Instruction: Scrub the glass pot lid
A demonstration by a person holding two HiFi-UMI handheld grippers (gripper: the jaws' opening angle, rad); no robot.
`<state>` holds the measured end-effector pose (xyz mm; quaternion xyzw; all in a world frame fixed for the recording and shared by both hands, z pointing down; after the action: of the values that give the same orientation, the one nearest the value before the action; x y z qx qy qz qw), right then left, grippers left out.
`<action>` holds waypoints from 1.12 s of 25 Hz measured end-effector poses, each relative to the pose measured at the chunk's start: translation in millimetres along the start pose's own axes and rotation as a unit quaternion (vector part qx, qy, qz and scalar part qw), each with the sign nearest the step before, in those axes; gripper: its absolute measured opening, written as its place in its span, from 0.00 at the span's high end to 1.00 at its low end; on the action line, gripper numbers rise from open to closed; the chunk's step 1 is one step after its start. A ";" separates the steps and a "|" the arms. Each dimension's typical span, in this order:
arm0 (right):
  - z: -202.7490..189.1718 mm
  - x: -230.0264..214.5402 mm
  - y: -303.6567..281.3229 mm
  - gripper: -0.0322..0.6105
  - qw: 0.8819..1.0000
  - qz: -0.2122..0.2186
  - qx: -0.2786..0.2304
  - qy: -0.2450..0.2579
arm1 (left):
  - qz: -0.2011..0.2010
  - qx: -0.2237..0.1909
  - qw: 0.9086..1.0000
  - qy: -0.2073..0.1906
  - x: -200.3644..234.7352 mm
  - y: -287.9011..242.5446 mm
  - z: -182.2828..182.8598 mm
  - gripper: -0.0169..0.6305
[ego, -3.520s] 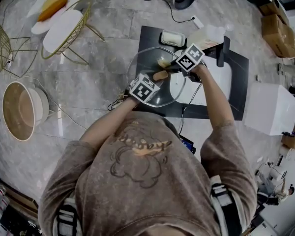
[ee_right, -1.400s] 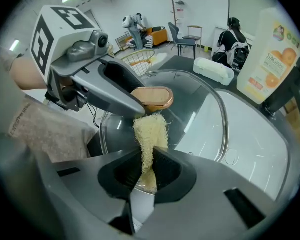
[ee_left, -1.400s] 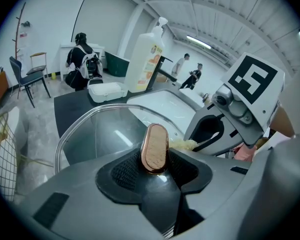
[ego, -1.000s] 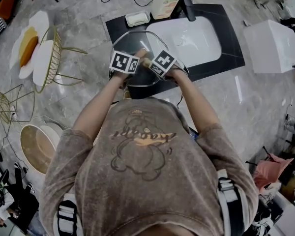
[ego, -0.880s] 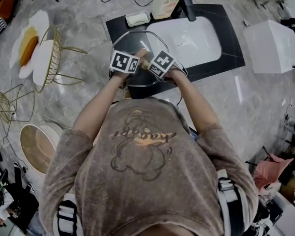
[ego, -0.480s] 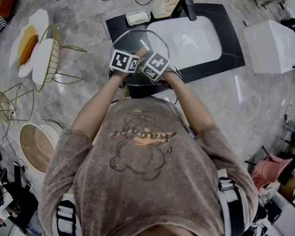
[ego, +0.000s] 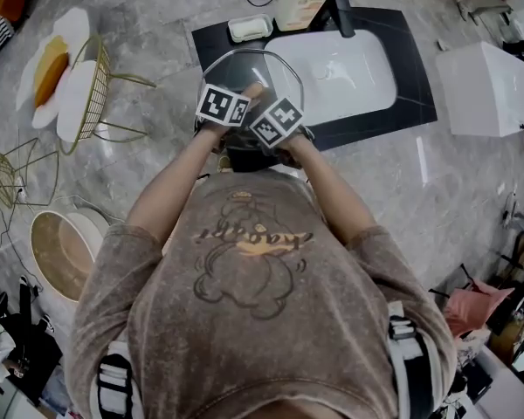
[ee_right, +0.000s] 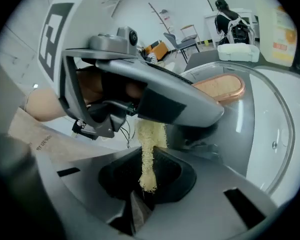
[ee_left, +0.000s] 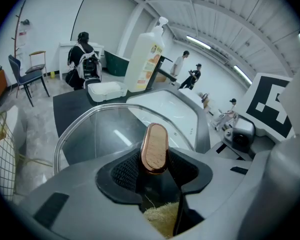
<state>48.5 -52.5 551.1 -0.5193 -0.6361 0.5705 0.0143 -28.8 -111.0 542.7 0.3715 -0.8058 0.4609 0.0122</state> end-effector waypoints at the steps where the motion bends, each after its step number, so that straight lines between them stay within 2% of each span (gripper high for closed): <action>1: -2.0 2.0 -0.7 0.88 1.000 0.013 -0.008 -0.008 | 0.001 0.000 1.000 0.000 0.8 0.4 0.0 0.69; 5: -11.3 10.4 -11.3 0.88 0.998 0.046 -0.032 -0.033 | 0.000 0.000 1.000 0.000 0.8 -0.2 0.3 0.69; 10: -21.3 12.4 -26.6 0.88 0.997 0.033 -0.044 -0.058 | 0.001 0.001 1.000 -0.001 -0.3 1.1 -0.1 0.69; 17: -33.4 1.2 -18.2 0.88 0.993 0.041 -0.068 -0.086 | 0.001 0.002 1.000 -0.003 0.4 0.0 -0.3 0.69; 28: -55.7 -19.9 11.2 0.88 0.992 0.028 -0.073 -0.096 | -0.003 0.002 1.000 -0.006 0.7 -0.2 -0.5 0.69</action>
<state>98.9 -28.5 573.6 -0.4795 -0.6600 0.5695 -0.1006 -29.3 -111.1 543.4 0.3768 -0.8038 0.4604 0.0078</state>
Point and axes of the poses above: the fingertips, and each gripper's own axes: y backward along the fingers, x to its left, z out of its top, the point moved 9 cm from there along y, backward along the fingers, and after that the axes turned 2 degrees about -y, right-handed, at the moved point
